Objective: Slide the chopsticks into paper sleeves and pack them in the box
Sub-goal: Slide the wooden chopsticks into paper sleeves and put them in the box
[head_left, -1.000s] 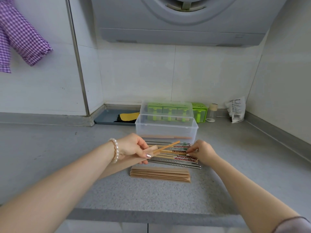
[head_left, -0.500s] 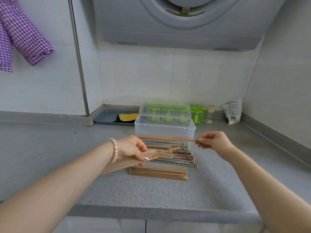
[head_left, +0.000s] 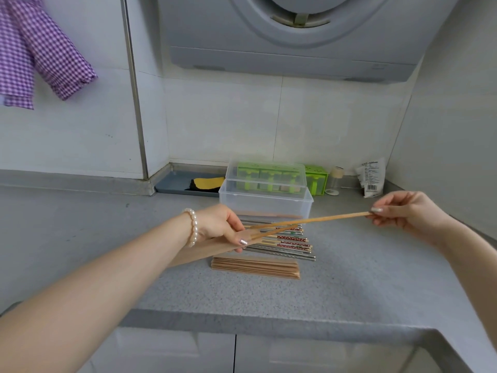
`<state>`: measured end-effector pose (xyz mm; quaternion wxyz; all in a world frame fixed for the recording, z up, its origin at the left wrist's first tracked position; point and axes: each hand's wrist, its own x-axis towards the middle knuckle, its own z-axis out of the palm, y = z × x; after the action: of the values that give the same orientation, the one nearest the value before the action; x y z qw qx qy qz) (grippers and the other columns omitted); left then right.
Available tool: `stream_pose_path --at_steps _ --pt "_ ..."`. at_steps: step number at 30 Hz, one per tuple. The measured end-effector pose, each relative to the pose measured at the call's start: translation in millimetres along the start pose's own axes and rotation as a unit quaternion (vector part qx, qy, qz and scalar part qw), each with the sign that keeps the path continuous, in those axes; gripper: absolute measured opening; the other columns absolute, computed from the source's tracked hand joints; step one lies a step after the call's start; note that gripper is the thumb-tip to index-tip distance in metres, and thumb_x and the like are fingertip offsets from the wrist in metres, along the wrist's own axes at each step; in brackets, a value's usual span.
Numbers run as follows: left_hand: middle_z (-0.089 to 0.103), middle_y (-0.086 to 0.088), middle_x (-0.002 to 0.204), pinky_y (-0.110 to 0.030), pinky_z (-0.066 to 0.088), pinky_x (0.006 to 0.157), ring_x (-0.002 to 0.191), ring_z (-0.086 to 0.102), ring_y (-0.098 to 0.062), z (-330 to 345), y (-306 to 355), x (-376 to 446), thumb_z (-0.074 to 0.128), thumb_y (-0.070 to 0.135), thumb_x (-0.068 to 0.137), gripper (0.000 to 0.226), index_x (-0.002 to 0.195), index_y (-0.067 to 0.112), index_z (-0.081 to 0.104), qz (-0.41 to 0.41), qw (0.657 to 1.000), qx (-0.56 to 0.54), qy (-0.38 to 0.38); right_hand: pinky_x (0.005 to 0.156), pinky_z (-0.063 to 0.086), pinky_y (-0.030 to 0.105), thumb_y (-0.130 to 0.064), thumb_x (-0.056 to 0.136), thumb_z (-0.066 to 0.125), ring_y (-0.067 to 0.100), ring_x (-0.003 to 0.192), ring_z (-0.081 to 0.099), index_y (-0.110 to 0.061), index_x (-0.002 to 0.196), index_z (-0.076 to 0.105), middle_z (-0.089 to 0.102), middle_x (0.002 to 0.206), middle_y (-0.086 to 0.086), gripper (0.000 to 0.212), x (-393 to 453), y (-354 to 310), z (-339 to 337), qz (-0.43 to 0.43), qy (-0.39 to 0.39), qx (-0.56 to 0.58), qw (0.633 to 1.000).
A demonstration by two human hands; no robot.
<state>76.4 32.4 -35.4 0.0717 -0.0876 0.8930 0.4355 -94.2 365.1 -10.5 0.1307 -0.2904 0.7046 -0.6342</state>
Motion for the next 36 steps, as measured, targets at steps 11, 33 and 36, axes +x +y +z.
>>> stream_pose_path --at_steps 11,33,36 --pt "0.074 0.005 0.075 -0.035 0.051 0.092 0.086 0.068 -0.015 1 7 -5 0.073 0.009 0.075 0.012 0.083 0.018 0.07 0.006 0.999 0.037 -0.004 0.046 0.052 0.02 -0.045 0.006 0.092 0.015 0.044 0.062 -0.006 0.055 0.072 0.069 0.058 0.012 0.066 1 -7 1 -0.006 -0.001 -0.051 0.999" --pt "0.073 0.005 0.066 -0.024 0.052 0.078 0.082 0.067 -0.012 16 20 -4 0.075 0.007 0.072 0.011 0.078 0.017 0.073 0.028 0.999 0.03 0.018 0.061 0.059 0.026 0.012 0.078 0.06 0.02 0.067 0.072 -0.006 0.089 0.067 0.073 0.069 0.01 0.021 14 17 84 0.044 -0.063 -0.033 0.996" --pt "0.073 0.006 0.067 -0.029 0.053 0.083 0.086 0.067 -0.014 17 20 -3 0.076 0.008 0.072 0.012 0.077 0.018 0.074 0.025 0.999 0.035 0.023 0.061 0.059 0.026 0.011 0.078 0.061 0.021 0.067 0.072 -0.005 0.089 0.068 0.073 0.07 0.01 0.021 15 15 89 0.047 -0.063 -0.03 0.996"
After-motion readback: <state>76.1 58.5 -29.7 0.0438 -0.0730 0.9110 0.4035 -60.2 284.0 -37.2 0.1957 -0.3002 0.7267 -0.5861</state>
